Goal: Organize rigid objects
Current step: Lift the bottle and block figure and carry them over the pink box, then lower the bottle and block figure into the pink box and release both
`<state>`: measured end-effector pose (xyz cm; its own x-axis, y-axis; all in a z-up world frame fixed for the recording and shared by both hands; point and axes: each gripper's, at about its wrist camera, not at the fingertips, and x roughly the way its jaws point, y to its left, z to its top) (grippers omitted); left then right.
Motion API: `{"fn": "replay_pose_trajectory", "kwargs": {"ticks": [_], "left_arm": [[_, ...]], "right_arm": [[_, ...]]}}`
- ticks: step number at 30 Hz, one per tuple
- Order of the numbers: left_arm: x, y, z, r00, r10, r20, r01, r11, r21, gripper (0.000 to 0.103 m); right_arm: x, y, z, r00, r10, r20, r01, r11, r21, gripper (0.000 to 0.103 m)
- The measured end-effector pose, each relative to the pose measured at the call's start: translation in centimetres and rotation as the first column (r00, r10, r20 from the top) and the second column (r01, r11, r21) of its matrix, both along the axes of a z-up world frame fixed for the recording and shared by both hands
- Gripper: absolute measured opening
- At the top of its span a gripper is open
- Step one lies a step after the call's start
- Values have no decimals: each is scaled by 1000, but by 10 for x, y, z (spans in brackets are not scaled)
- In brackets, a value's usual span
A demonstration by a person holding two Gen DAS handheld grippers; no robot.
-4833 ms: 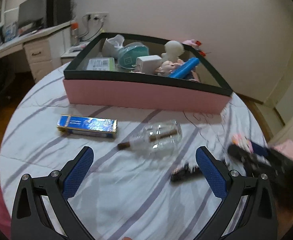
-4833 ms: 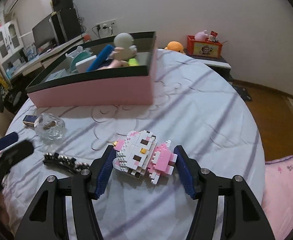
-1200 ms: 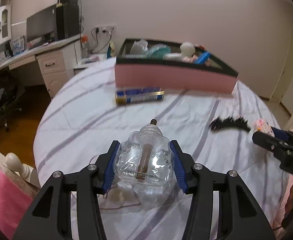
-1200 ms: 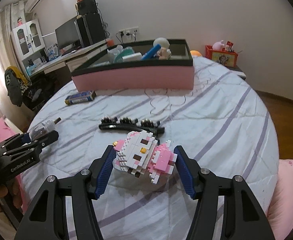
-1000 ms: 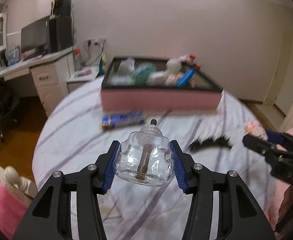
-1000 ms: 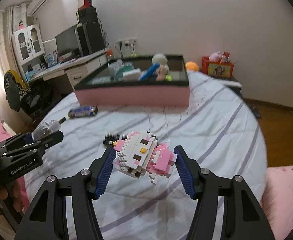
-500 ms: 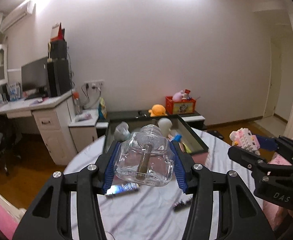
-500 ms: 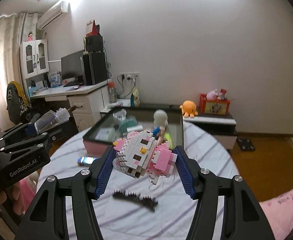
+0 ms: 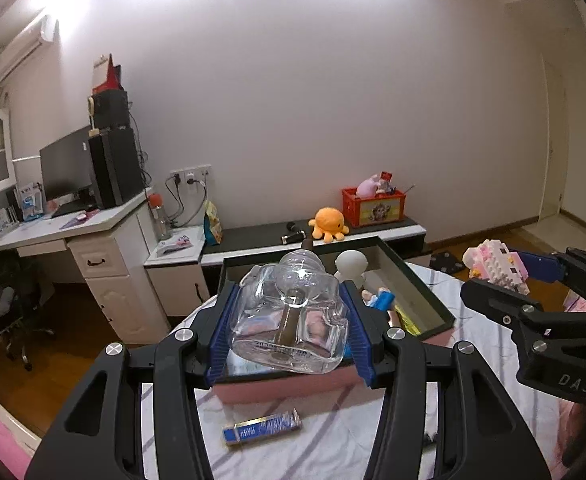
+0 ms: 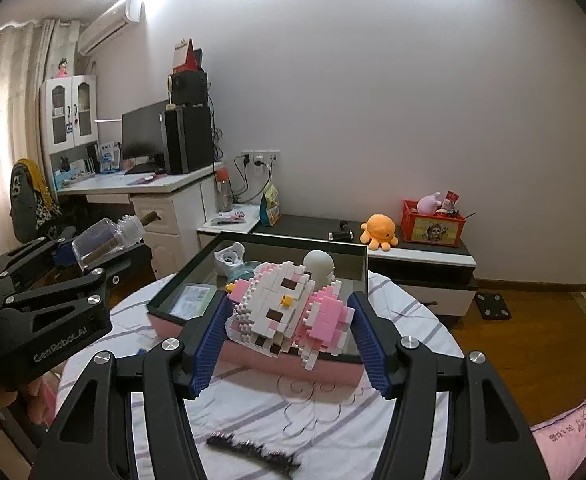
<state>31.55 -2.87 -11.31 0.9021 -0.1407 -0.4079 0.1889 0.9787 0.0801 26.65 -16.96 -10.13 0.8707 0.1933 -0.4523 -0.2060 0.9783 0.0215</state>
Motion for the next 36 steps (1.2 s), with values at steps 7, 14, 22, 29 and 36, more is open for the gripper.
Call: {"fn": "replay_pose_trajectory", "kwargs": {"ticks": [7, 14, 22, 29, 36], "left_arm": [[75, -11, -29, 993, -6, -122, 8, 1000, 20, 51], [123, -24, -67, 974, 12, -228, 1, 998, 56, 51], [141, -30, -84, 961, 24, -277, -4, 997, 75, 71], [115, -19, -55, 979, 49, -199, -35, 997, 75, 94], [45, -4, -10, 996, 61, -66, -57, 997, 54, 103]], "right_arm": [[64, -9, -29, 995, -14, -101, 11, 1000, -25, 61], [112, -12, -69, 976, -19, -216, 6, 998, -60, 61], [126, -16, -79, 978, 0, -208, -5, 1000, -22, 66], [106, -22, -51, 989, -30, -147, 31, 999, 4, 82], [49, -21, -8, 1000, -15, -23, 16, 999, 28, 83]]}}
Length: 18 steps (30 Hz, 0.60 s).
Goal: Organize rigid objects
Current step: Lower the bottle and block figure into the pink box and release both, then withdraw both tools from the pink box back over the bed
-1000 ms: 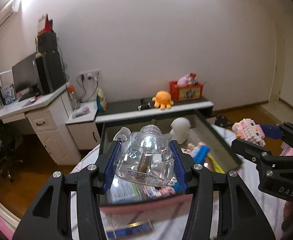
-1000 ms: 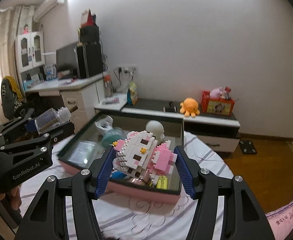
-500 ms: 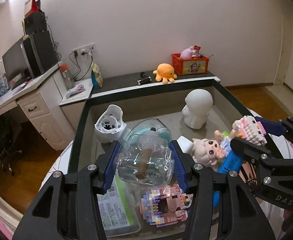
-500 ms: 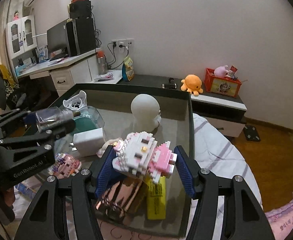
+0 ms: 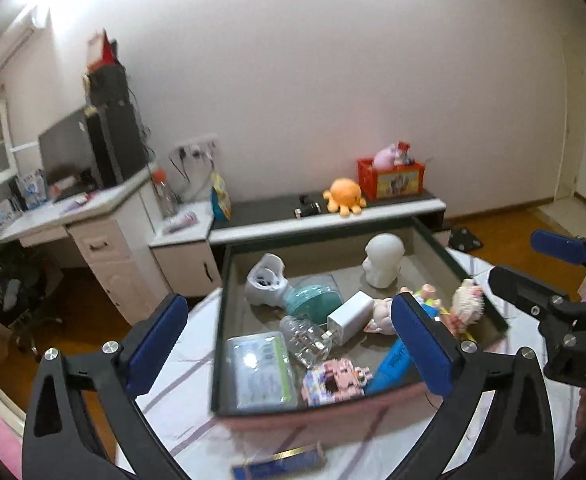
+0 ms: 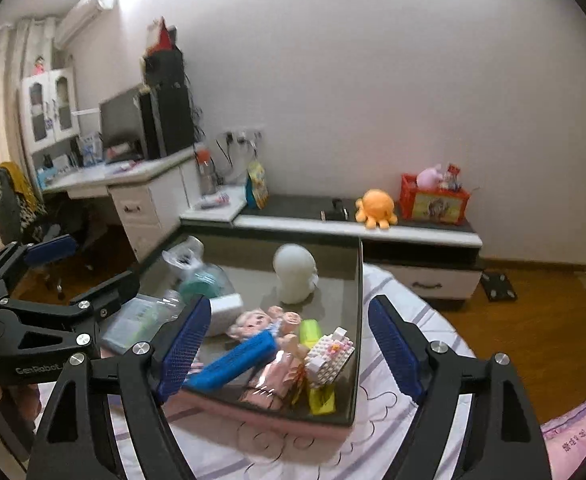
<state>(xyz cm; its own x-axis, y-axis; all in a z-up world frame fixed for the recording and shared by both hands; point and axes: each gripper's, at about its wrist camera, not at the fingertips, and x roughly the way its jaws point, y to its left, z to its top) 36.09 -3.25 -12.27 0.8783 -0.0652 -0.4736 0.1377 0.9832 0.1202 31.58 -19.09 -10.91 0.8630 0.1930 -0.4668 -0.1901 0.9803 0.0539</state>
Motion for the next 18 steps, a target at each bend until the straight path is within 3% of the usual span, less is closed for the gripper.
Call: {"fn": "replay_pose_trajectory", "kwargs": {"ticks": [4, 9, 18], "left_arm": [[-56, 9, 23, 996, 10, 89, -8, 1000, -12, 103], [-114, 16, 36, 989, 28, 149, -22, 999, -36, 103], [-206, 28, 33, 977, 38, 209, -20, 996, -85, 103]], "right_arm": [[-47, 5, 20, 996, 2, 93, -2, 1000, 3, 103], [-115, 10, 35, 982, -18, 191, 18, 1000, 3, 103], [-192, 16, 36, 963, -71, 262, 74, 997, -1, 103]]}}
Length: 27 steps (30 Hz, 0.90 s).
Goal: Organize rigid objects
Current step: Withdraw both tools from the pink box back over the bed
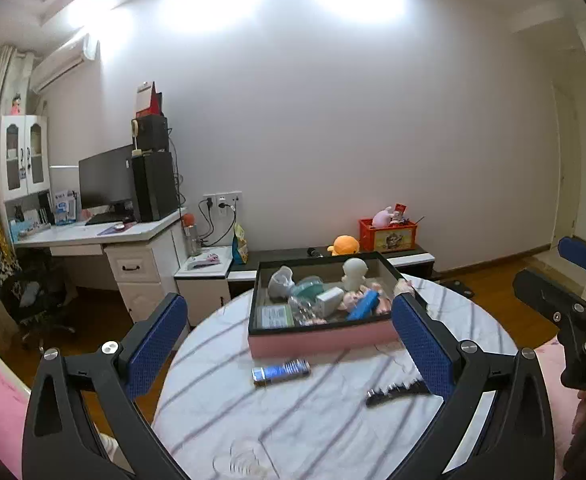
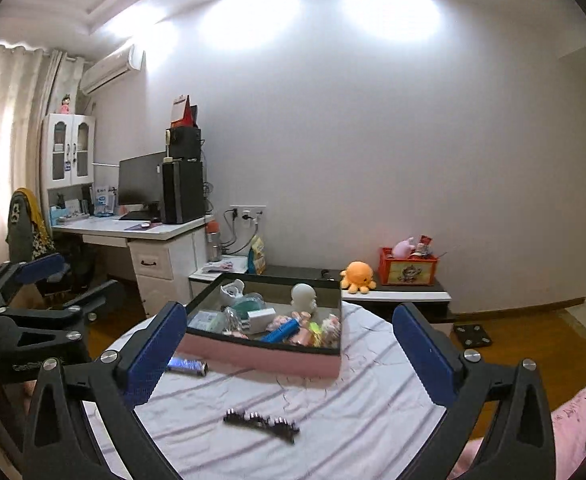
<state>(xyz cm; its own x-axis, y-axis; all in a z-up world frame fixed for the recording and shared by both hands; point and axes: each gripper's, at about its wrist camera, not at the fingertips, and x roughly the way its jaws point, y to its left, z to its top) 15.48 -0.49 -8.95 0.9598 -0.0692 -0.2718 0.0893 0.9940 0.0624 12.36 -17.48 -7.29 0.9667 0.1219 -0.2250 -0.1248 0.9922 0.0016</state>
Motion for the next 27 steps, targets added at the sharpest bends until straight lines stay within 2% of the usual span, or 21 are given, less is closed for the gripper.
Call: {"fn": "replay_pose_trajectory", "kwargs": {"ticks": [4, 11, 16, 19, 23, 27], "left_arm": [[-15, 4, -7, 999, -21, -24, 21, 1000, -14, 103], [-11, 6, -15, 998, -7, -56, 7, 1000, -7, 103], [2, 11, -29, 995, 11, -100, -11, 1000, 0, 103], [10, 16, -41, 989, 3, -145, -4, 1000, -7, 103], [23, 21, -58, 980, 25, -198, -24, 1000, 7, 103], [37, 28, -72, 971, 32, -238, -32, 999, 1, 103]], "right_arm": [[-14, -1, -6, 1000, 4, -14, -3, 1000, 17, 103], [-8, 0, -16, 998, 5, -60, -5, 1000, 4, 103], [10, 0, -34, 992, 13, -129, -14, 1000, -5, 103], [29, 2, -54, 979, 30, -200, -36, 999, -29, 103], [63, 6, -89, 939, 45, -342, -75, 994, -75, 103], [100, 14, -126, 876, 76, -476, -144, 984, -109, 103]]}}
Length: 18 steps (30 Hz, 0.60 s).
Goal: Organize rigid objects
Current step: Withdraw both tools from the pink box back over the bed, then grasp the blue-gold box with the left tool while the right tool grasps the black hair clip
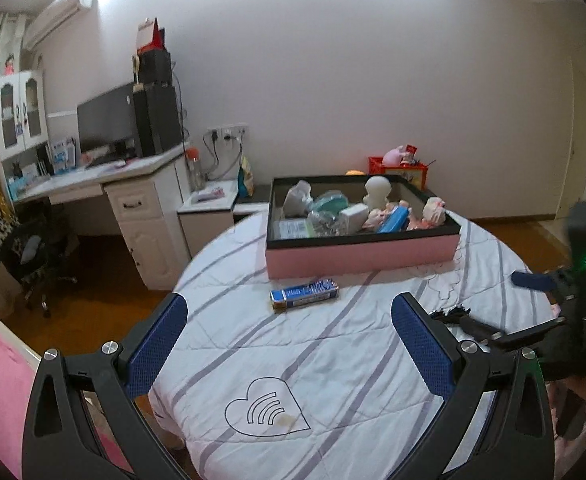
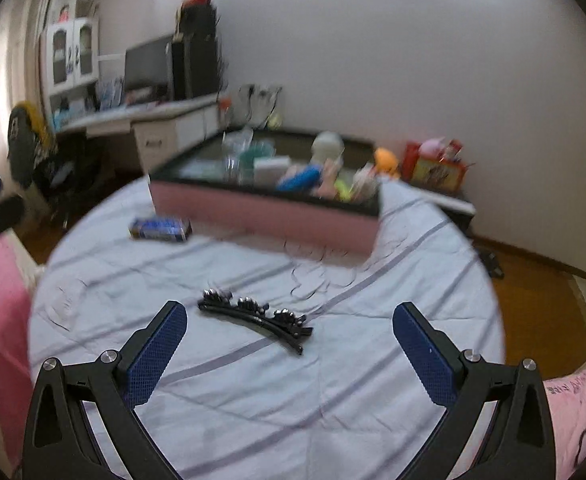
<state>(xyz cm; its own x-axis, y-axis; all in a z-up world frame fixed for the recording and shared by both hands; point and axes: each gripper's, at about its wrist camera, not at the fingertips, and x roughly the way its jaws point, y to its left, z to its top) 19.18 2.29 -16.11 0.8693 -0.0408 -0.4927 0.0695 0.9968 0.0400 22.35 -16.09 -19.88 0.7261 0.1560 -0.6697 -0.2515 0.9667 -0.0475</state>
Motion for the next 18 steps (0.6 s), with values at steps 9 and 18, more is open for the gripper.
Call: {"fn": "replay_pose_trajectory", "kwargs": {"ticks": [9, 18], "left_arm": [[36, 12, -31, 993, 2, -118, -5, 1000, -25, 103], [91, 20, -65, 968, -50, -248, 35, 997, -66, 103]], "right_arm": [[44, 17, -35, 984, 92, -154, -105, 992, -73, 97], [36, -3, -30, 991, 32, -132, -29, 999, 25, 19]]}}
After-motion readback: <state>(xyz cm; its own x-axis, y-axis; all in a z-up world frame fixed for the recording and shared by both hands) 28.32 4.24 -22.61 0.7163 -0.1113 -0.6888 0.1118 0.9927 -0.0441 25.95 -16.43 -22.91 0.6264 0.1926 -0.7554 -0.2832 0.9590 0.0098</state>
